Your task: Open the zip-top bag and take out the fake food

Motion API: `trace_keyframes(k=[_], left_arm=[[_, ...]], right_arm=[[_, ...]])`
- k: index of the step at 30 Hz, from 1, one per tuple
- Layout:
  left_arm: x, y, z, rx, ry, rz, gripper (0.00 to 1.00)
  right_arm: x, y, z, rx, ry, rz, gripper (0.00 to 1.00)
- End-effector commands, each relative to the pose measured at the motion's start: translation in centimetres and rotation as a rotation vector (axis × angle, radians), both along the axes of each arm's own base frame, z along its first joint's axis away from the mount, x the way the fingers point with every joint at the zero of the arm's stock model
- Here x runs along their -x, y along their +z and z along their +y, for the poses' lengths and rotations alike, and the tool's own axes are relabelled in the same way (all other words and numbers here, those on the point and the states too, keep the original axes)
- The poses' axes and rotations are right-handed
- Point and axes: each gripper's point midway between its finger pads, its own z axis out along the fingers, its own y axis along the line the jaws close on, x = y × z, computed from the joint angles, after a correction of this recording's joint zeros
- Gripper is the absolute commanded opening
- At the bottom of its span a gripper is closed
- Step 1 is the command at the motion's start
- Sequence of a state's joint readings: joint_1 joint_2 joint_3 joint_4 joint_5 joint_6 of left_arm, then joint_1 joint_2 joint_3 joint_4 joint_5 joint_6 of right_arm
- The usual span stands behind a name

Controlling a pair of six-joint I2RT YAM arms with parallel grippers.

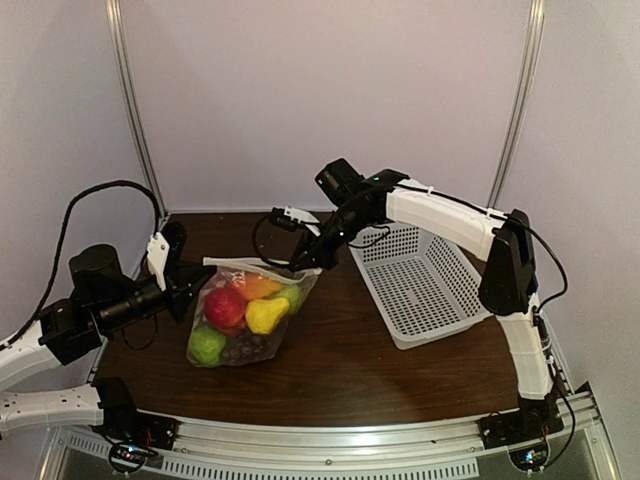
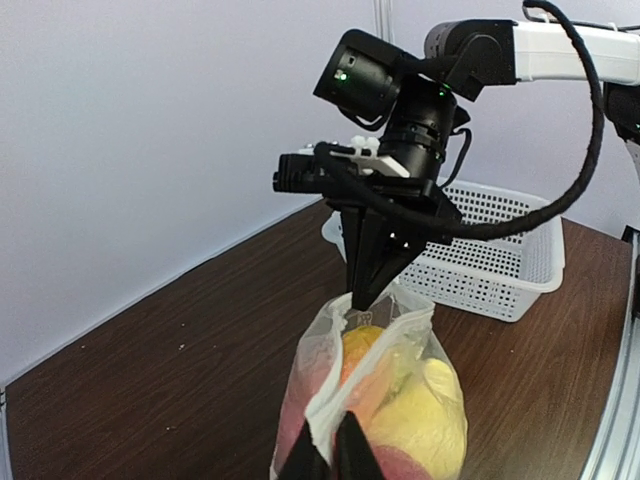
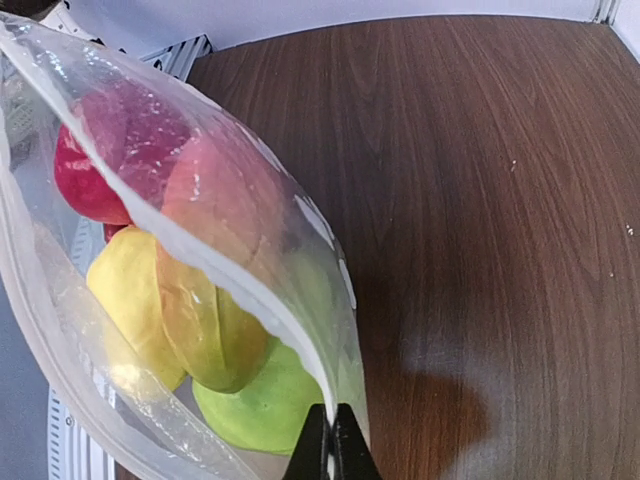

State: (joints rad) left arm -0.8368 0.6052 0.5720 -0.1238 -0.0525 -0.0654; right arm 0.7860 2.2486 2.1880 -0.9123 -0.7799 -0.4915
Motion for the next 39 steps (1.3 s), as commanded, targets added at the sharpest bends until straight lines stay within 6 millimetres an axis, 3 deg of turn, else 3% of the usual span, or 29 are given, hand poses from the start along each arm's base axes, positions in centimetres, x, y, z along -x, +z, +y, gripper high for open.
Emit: trace_keyframes(k=[1, 3, 6, 9, 18, 26, 32, 36, 39], left_arm=[[-1.1, 0.7, 1.3, 0.036, 0.098, -0.013, 0.27], [-1.5, 1.1, 1.9, 0.037, 0.138, -0.011, 0.46], [-1.6, 1.9, 1.9, 0.031, 0.146, -0.017, 0.55], [-1.8, 2.3, 1.7, 0.039, 0.147, 0.008, 0.67], [-3.6, 3.4, -0.5, 0.118, 0.162, 0.123, 0.75], [-5.6, 0.3, -3.8, 0.08, 0.158, 0.299, 0.76], [-7.3, -1.7, -3.7, 0.07, 0.258, 0.356, 0.72], [-8.1, -2.1, -2.9, 0.03, 0.32, 0.331, 0.52], [-8.0, -1.5, -3.5, 0.032, 0.282, 0.3, 0.34]], right_arm=[[-0.7, 6.2, 0.6, -0.107, -0.049, -0.083, 0.0], [-0.9, 8.5, 0.9, -0.154, -0.07, -0.108, 0.0], [-0.7, 10.8, 1.2, -0.192, -0.086, -0.166, 0.0], [-0.5, 11.5, 1.7, -0.192, -0.11, -0.191, 0.0], [0.5, 11.7, 2.5, -0.184, -0.107, -0.2, 0.0], [-0.2, 11.5, 2.6, -0.174, -0.167, -0.18, 0.0], [-0.2, 11.7, 2.6, -0.181, -0.179, -0.163, 0.0], [-0.2, 11.6, 2.5, -0.176, -0.178, -0.164, 0.0], [-0.1, 11.4, 2.5, -0.169, -0.177, -0.162, 0.0]])
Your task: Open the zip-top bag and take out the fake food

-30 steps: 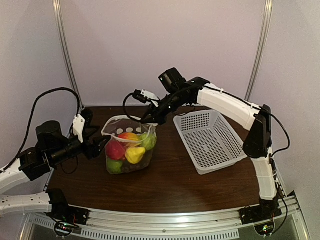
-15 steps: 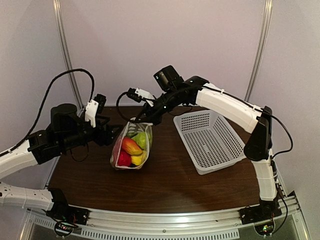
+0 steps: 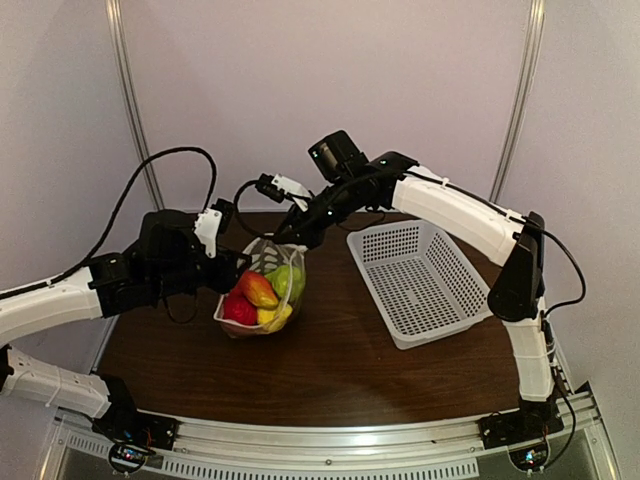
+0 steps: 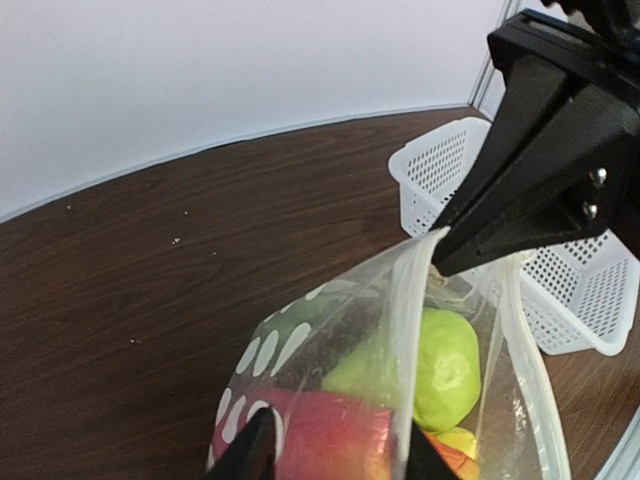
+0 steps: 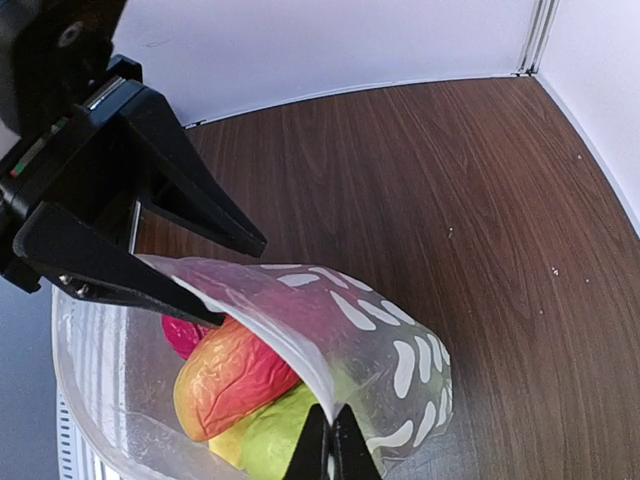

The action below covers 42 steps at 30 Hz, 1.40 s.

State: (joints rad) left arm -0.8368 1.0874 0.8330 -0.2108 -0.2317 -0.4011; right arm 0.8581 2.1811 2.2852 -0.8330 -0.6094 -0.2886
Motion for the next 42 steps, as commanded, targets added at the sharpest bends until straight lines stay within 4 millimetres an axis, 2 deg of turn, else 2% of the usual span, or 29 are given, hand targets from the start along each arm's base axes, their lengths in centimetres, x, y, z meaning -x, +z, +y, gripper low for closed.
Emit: trace_keyframes(k=[1, 4, 8, 10, 12, 14, 18, 23, 27, 31, 36, 42], left_arm=[[-0.8, 2.8, -0.4, 0.032, -0.002, -0.082, 0.26], [-0.9, 2.6, -1.0, 0.027, -0.03, -0.086, 0.02], [-1.1, 2.5, -1.7, 0.048, -0.044, -0.08, 0.0], [-1.1, 2.8, -2.0, 0.085, -0.052, -0.082, 0.0], [-1.2, 3.1, -2.3, 0.131, -0.05, -0.077, 0.0], [-1.5, 3.0, -2.7, 0.17, -0.04, -0.058, 0.0], [-1.8, 3.0, -3.6, 0.233, -0.047, -0.033, 0.0], [-2.1, 3.4, -4.1, 0.327, -0.028, -0.003, 0.0], [-2.2, 4.9, -3.6, 0.422, 0.012, -0.009, 0.0], [-2.3, 5.8, -2.9, 0.457, 0.05, -0.015, 0.0], [-2.6, 4.7, -2.2, 0.423, 0.097, 0.006, 0.0], [-2.6, 3.0, -1.9, 0.445, 0.145, 0.078, 0.0]], right_arm=[[-0.1, 3.8, 0.0, -0.074, -0.008, -0.066, 0.0], [0.1, 3.8, -0.2, -0.066, 0.0, -0.073, 0.02], [1.0, 4.6, -2.0, -0.013, 0.038, -0.153, 0.31], [1.6, 5.3, -3.4, 0.009, 0.051, -0.206, 0.4], [2.5, 5.7, -4.2, 0.014, 0.069, -0.215, 0.41], [4.0, 5.6, -4.5, 0.005, 0.117, -0.173, 0.37], [6.1, 3.8, -4.2, -0.004, 0.178, -0.065, 0.27], [6.5, 1.2, -3.0, 0.014, 0.157, -0.005, 0.25], [6.4, -0.4, -2.5, 0.043, 0.133, 0.012, 0.25], [5.9, -2.2, -2.0, 0.075, 0.085, 0.026, 0.32], [4.9, -3.2, -1.2, 0.096, 0.02, 0.014, 0.53], [5.6, -4.5, -0.1, 0.128, 0.008, -0.005, 0.56]])
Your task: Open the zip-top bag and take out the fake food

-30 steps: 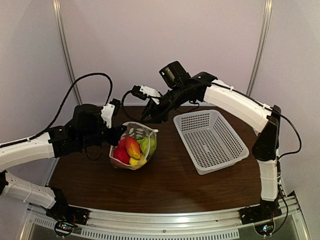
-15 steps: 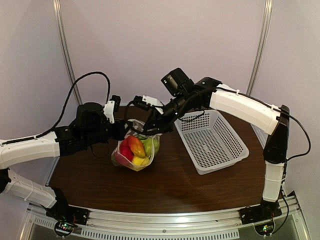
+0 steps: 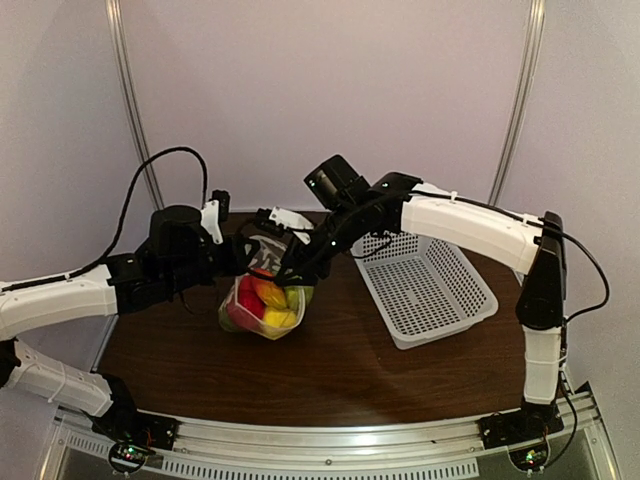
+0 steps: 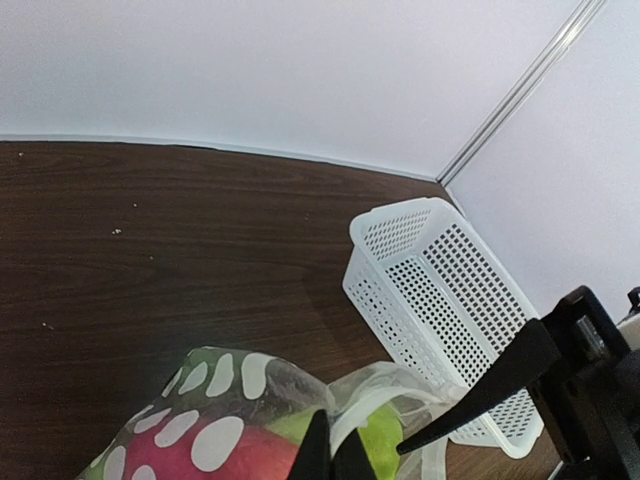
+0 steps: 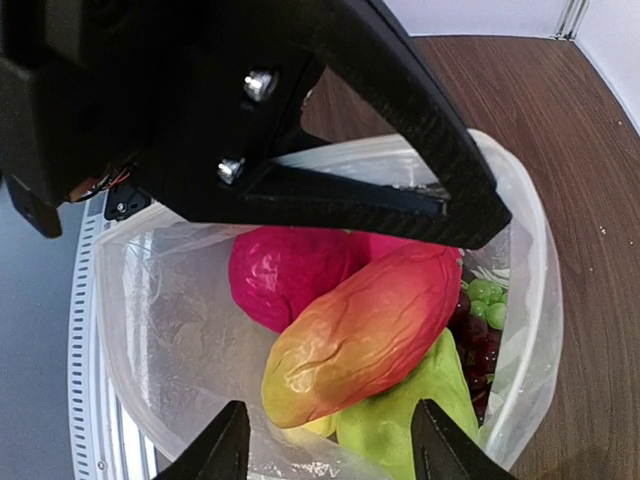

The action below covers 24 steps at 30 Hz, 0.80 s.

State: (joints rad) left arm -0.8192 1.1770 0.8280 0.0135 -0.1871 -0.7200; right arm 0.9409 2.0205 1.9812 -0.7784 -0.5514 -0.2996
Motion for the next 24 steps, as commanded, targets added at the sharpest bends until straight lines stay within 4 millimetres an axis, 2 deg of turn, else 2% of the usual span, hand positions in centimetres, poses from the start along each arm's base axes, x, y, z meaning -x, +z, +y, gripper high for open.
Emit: trace_keyframes(k=[1, 4, 6, 11, 14, 18, 24], left_arm=[[-0.4, 1.4, 0.7, 0.099, 0.059, -0.004, 0.0], [-0.3, 1.4, 1.0, 0.116, 0.071, 0.002, 0.0], [-0.2, 1.3, 1.3, 0.121, 0.081, 0.005, 0.0], [0.0, 1.4, 2.0, 0.144, 0.103, 0.004, 0.0], [0.1, 1.5, 2.4, 0.167, 0.12, 0.007, 0.0], [0.2, 1.8, 2.8, 0.197, 0.129, 0.007, 0.0], [0.2, 0.9, 3.2, 0.24, 0.141, 0.048, 0.0]], right_arm=[[0.0, -1.8, 1.2, 0.044, -0.043, -0.028, 0.56], [0.0, -2.9, 1.6, 0.073, -0.077, -0.044, 0.6], [-0.5, -3.5, 1.8, 0.078, -0.12, -0.046, 0.69], [-2.0, -4.4, 2.3, 0.076, -0.233, -0.048, 0.83], [-2.2, -5.1, 2.8, 0.073, -0.257, -0.038, 0.98], [-2.0, -6.2, 3.4, 0.08, -0.261, -0.042, 0.98], [-2.6, -6.4, 4.0, 0.033, -0.275, -0.082, 0.92]])
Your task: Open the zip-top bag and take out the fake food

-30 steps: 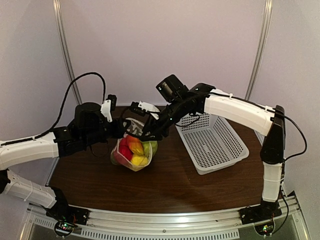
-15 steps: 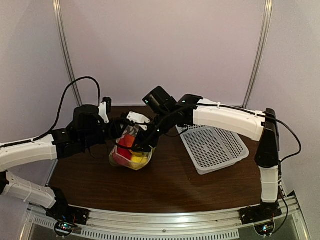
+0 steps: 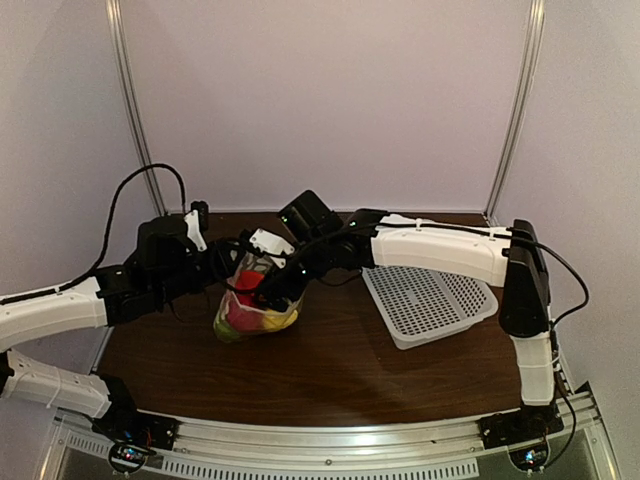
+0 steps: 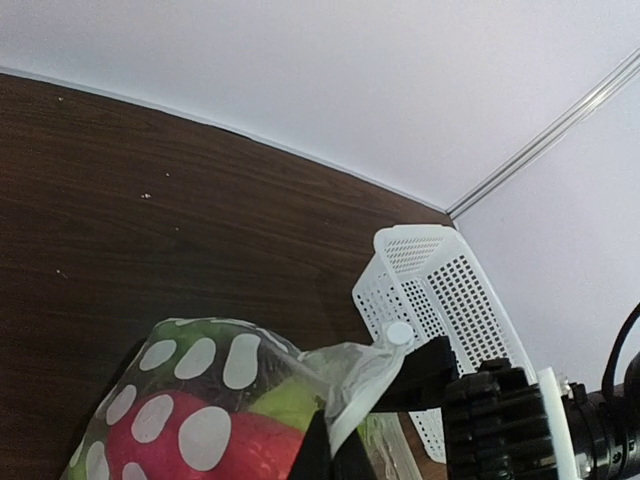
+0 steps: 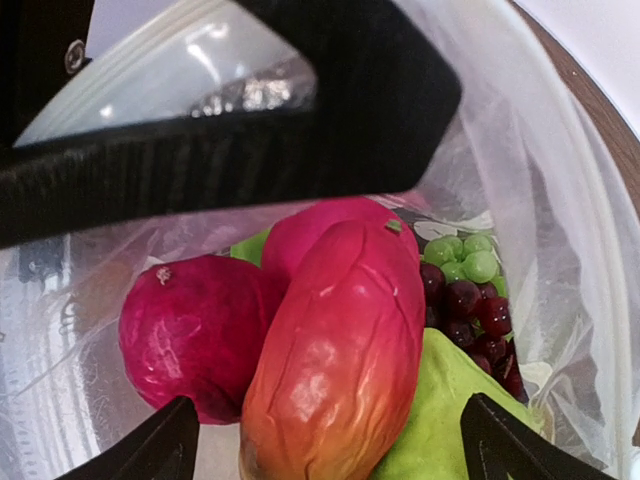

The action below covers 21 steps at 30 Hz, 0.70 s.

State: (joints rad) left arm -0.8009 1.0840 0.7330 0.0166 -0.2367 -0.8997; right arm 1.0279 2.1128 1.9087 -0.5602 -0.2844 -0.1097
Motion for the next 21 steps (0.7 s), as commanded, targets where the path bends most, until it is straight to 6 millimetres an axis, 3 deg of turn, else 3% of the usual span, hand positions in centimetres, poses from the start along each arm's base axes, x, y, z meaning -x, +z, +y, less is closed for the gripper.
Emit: trace_keyframes(k=[1, 7, 14, 21], left_arm=[[-0.3, 1.8, 0.4, 0.111, 0.026, -0.036, 0.0], [-0.6, 1.4, 1.0, 0.106, 0.046, -0.029, 0.0], [-0.8, 1.2, 1.4, 0.107, 0.056, -0.03, 0.0], [-1.0, 1.0, 1.8, 0.084, 0.074, -0.041, 0.0]], right_arm=[[-0.9, -1.3, 0.3, 0.004, -0.047, -0.041, 0.91], [-1.6, -2.2, 0.4, 0.025, -0.051, -0.084, 0.78], [-1.6, -2.6, 0.4, 0.037, -0.035, -0.096, 0.46], [-1.1, 1.5, -0.7, -0.008, -0.003, -0.127, 0.36]])
